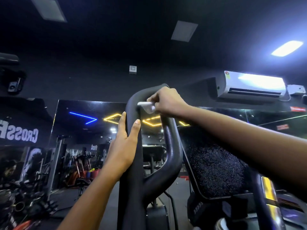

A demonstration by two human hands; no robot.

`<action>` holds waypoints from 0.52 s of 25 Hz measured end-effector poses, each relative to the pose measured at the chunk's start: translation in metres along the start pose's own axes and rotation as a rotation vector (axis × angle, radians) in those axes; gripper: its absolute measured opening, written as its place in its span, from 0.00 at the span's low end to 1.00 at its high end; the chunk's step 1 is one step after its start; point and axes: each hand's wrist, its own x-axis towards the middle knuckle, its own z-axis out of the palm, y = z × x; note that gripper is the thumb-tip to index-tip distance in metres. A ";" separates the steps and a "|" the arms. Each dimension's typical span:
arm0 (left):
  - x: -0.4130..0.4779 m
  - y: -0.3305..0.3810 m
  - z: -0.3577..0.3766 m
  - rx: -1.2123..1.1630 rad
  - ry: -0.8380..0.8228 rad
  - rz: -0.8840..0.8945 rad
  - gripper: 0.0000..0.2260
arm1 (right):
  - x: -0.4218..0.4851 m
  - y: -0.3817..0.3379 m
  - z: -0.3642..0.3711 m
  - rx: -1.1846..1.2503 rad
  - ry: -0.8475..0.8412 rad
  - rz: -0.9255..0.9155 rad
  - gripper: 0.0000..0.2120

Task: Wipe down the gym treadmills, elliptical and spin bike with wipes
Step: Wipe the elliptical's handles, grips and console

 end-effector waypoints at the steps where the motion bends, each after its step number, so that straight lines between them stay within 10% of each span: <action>1: 0.000 0.000 0.000 0.010 -0.002 0.003 0.27 | 0.012 0.005 0.007 0.110 0.040 0.093 0.11; 13: 0.003 -0.004 0.001 -0.038 0.029 0.028 0.25 | -0.060 -0.001 0.039 0.420 0.060 0.018 0.12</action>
